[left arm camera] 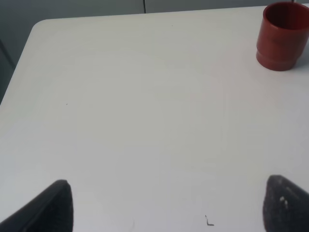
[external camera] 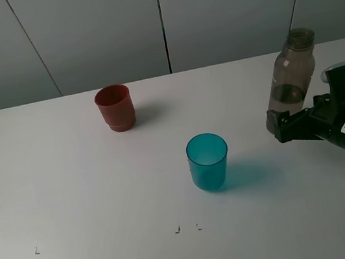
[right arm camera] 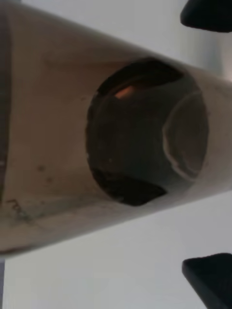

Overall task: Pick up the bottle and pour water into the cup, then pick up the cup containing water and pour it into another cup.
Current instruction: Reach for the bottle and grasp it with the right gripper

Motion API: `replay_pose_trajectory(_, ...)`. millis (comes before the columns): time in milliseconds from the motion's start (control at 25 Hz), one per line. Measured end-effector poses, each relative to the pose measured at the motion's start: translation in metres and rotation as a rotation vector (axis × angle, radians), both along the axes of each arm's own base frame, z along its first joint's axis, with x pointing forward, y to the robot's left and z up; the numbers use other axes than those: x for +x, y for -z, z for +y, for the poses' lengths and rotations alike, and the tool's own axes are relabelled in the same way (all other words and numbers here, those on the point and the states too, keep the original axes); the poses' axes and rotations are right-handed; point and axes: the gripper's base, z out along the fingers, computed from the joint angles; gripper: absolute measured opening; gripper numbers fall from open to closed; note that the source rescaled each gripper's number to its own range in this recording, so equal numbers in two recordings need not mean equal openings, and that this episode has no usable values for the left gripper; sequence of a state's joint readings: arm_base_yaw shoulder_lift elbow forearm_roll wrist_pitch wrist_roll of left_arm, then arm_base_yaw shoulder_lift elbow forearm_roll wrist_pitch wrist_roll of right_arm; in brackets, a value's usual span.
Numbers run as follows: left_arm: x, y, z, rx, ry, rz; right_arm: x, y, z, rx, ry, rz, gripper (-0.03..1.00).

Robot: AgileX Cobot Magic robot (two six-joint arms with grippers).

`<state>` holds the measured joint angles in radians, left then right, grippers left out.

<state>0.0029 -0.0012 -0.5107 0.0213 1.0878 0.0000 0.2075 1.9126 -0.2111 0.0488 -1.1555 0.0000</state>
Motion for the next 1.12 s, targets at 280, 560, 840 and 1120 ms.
replay_pose_trajectory(280,0.0,0.0,0.0,0.0,0.0,0.0,0.013,-0.002,0.003,0.009,-0.008,-0.042,1.0)
replay_pose_trajectory(560,0.0,0.0,0.0,0.006,0.003,0.0,0.024,-0.004,0.006,0.033,0.0,-0.068,1.0)
replay_pose_trajectory(840,0.0,0.0,0.0,0.006,0.003,0.0,0.031,0.008,0.007,0.066,0.017,-0.05,1.0)
replay_pose_trajectory(1120,0.0,0.0,0.0,0.006,0.003,0.0,0.031,0.009,0.007,0.068,0.022,-0.051,1.0)
